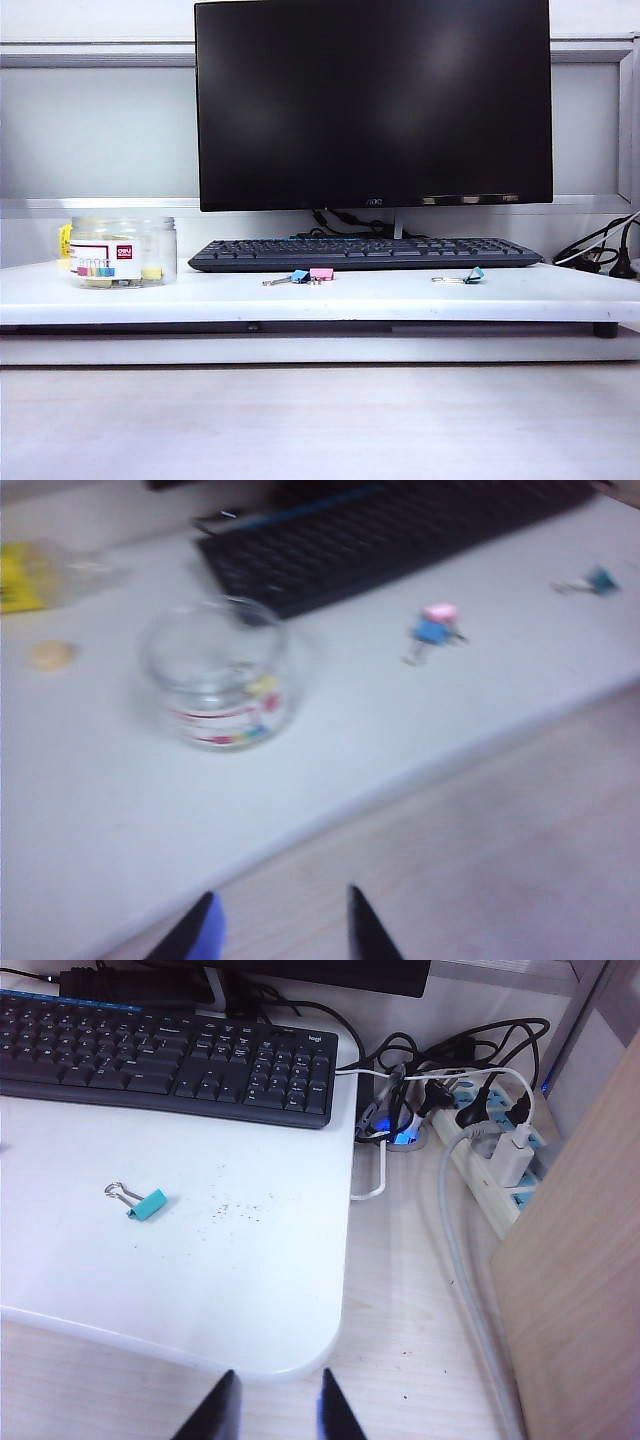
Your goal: Pick up the clips with the largest number of clips of the same color on the table and place them in a round transparent plastic box.
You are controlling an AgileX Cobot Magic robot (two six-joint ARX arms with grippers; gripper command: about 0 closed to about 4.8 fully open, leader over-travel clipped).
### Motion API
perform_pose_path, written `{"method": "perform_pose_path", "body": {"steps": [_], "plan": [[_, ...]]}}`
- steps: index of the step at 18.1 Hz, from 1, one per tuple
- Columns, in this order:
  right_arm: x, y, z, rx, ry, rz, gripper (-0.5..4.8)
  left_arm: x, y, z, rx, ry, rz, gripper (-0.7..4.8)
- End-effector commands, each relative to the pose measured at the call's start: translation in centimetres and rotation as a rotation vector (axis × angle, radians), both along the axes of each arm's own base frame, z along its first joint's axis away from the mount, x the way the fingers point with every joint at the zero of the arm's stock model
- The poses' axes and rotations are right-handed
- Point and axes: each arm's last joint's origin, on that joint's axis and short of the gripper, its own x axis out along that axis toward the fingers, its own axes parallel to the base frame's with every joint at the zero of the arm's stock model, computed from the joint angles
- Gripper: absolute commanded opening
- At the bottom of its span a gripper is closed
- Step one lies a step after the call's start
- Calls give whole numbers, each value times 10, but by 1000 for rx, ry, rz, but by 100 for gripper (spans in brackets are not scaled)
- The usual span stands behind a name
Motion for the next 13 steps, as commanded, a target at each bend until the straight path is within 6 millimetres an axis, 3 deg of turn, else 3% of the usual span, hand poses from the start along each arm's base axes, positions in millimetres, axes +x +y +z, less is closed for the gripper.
{"method": "perform_pose_path", "body": {"steps": [1,7,13], "plan": [[0,0,2,8,-19,2,108,-5,9,4,-22,-59,100,175],[0,0,2,8,-19,3,108,-15,22,7,-41,-138,264,175],[0,0,2,8,-19,3,107,-15,22,7,-42,-140,265,175]]}}
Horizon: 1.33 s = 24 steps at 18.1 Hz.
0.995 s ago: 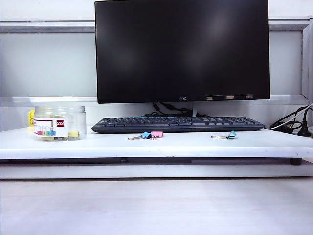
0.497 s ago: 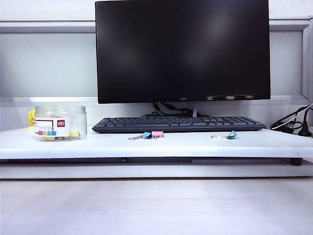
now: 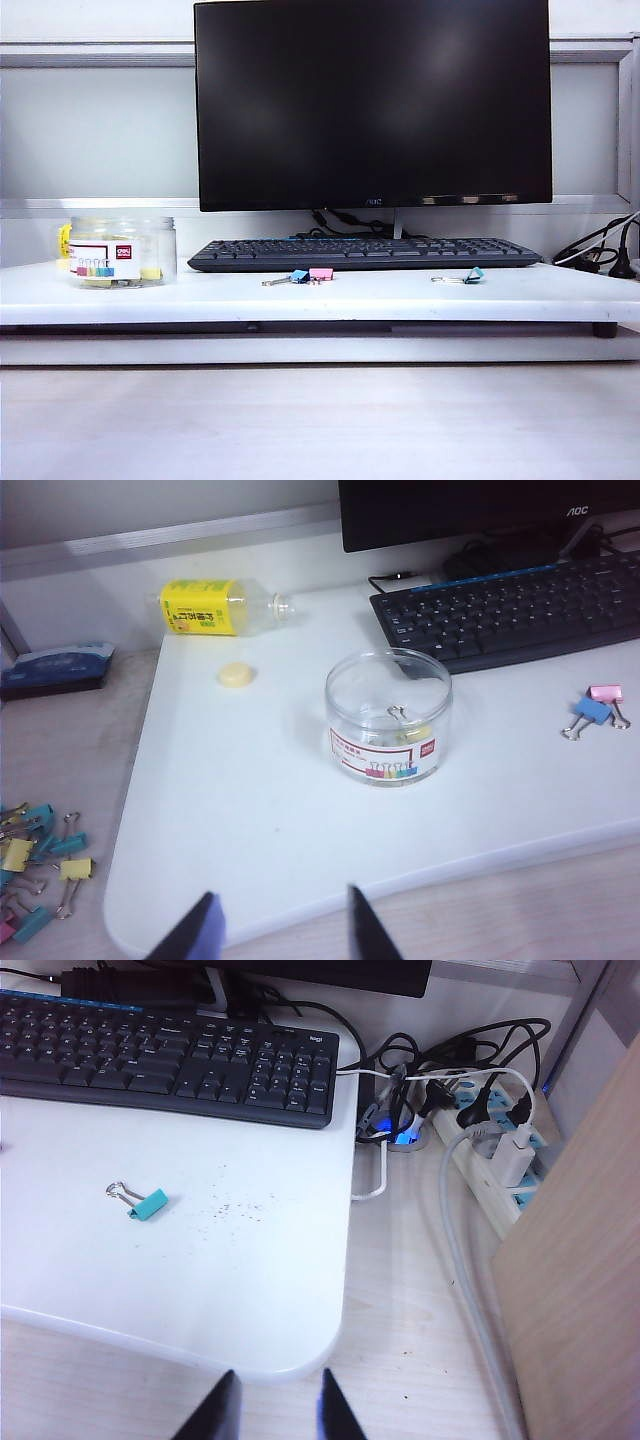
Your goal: Pick up the clips with the largest number of clips of the same color on the table and place them in a round transparent plastic box.
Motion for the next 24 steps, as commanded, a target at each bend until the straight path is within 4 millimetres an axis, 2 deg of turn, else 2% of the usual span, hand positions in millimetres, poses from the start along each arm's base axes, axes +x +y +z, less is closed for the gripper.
{"method": "perform_pose_path", "body": {"steps": [1,5,7,8,9,10,13,24], "plan": [[0,0,2,8,-19,1,108,0,0,2,-1,-12,-3,175],[0,0,2,8,-20,1,108,3,-1,2,-12,-37,0,175],[0,0,2,8,-20,1,108,7,-1,-4,-30,-38,-3,175],[0,0,2,8,-20,0,108,9,-2,-9,-60,-23,-8,175],[0,0,2,7,-20,1,108,16,-3,-26,-81,36,-3,175],[0,0,2,8,-19,1,108,18,-4,-34,-76,64,-1,175],[0,0,2,7,-20,1,108,21,-4,-46,-68,110,1,175],[0,0,2,7,-19,1,108,21,-4,-47,-67,120,2,175]]}}
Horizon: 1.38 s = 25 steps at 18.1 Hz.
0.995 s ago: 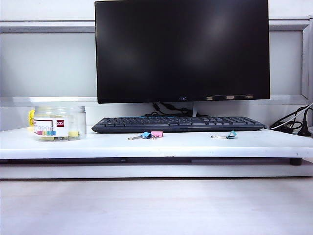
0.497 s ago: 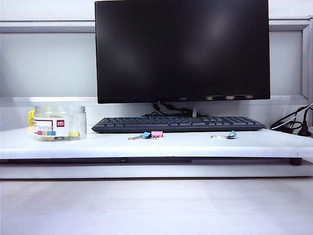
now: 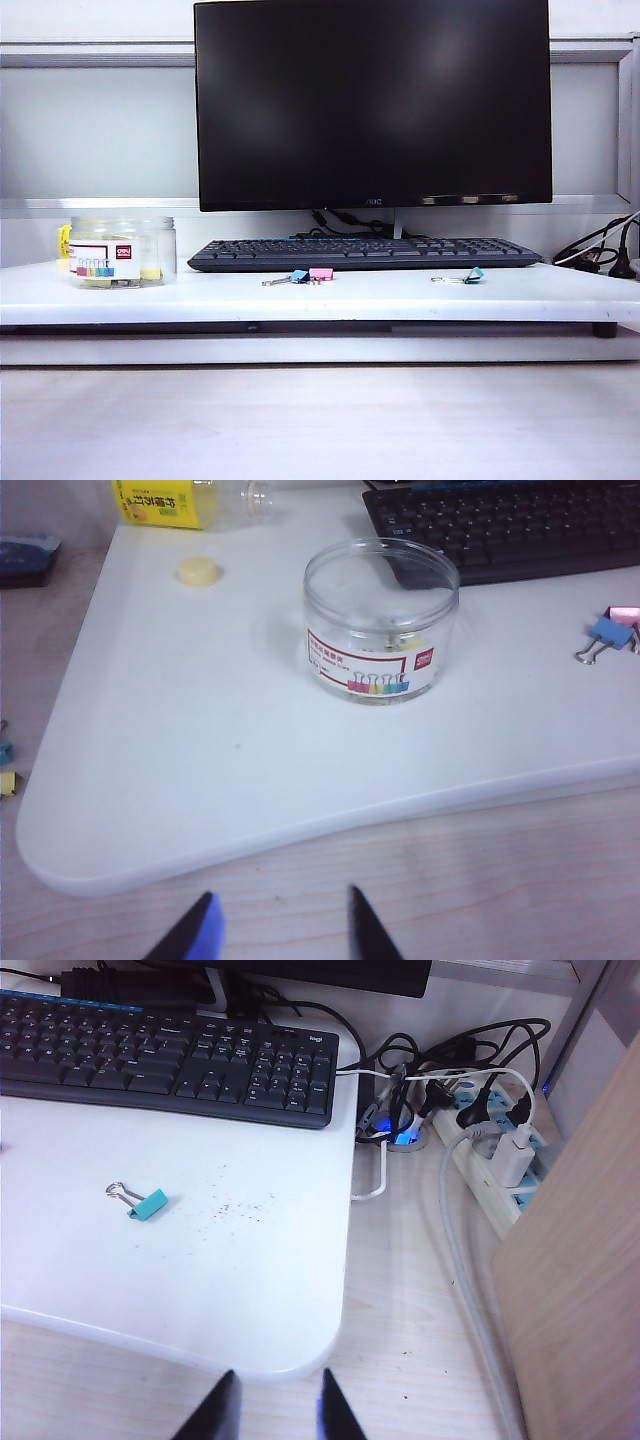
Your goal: Pick up the clips with the largest number of clips of the same color on the table and place them in a round transparent plastic box.
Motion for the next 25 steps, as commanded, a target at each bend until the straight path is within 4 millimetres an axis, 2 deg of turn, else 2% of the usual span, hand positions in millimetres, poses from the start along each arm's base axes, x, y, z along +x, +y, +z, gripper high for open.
{"method": "perform_pose_path", "body": {"steps": [1,4,11,14,25], "plan": [[0,0,2,7,-19,1,108,0,0,1,-8,-3,-2,175],[0,0,2,7,-19,1,108,1,0,-3,-7,5,-2,175],[0,0,2,7,-20,1,108,5,-1,-45,4,68,-2,175],[0,0,2,7,-19,1,108,6,-1,-54,6,82,-2,175],[0,0,2,6,-18,-3,108,6,-1,-53,4,71,-2,175]]}}
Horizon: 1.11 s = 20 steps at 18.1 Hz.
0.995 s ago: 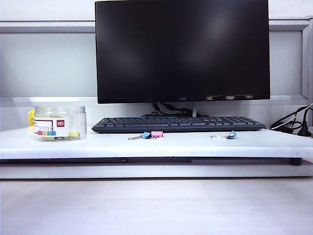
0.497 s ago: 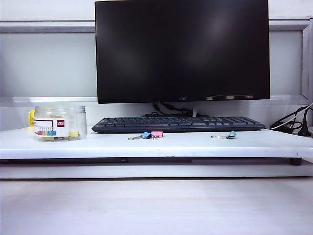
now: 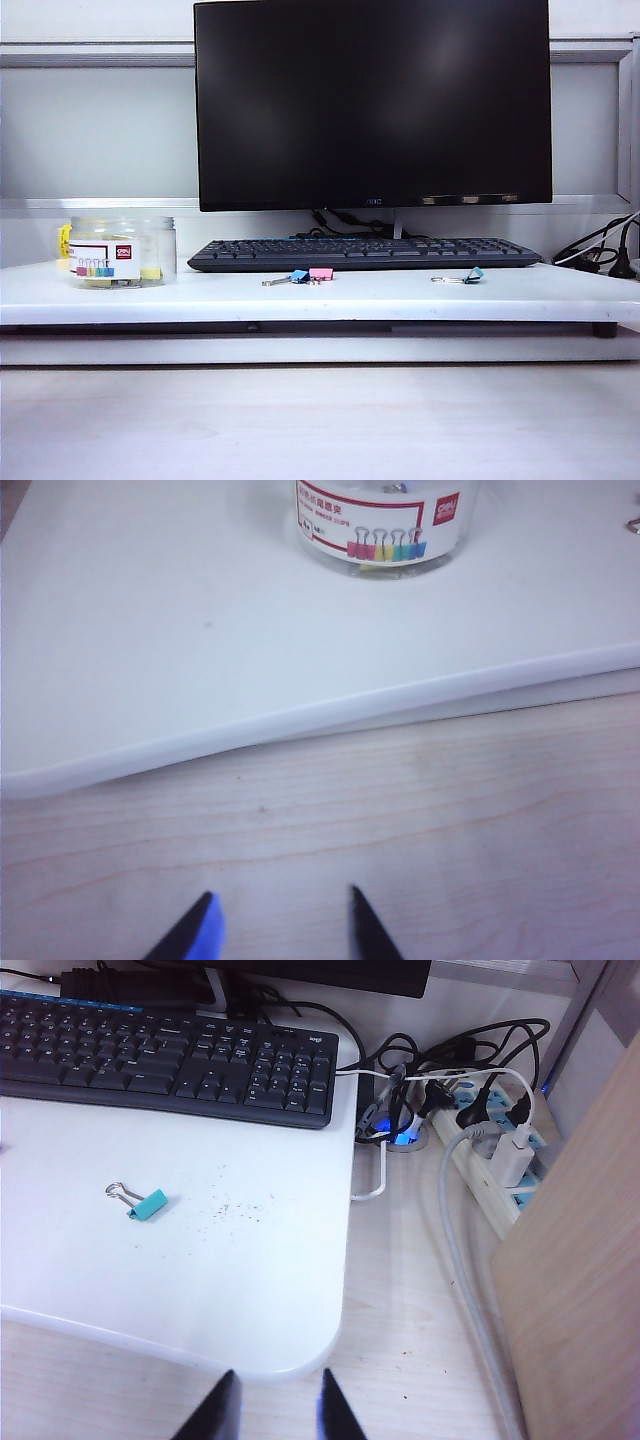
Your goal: Pick up the clips with the largest number of clips of the same color on the table and place them in a round transparent plastic box.
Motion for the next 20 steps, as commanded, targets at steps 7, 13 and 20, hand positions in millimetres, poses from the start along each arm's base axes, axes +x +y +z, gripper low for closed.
{"method": "perform_pose_path", "body": {"steps": [7,13,20], "plan": [[0,0,0,4,3,-3,108,0,0,3,-11,-22,-1,175],[0,0,0,37,4,-13,108,4,-1,14,65,-159,-38,175],[4,1,-12,92,41,-36,107,12,-2,2,56,-220,-34,175]]}}
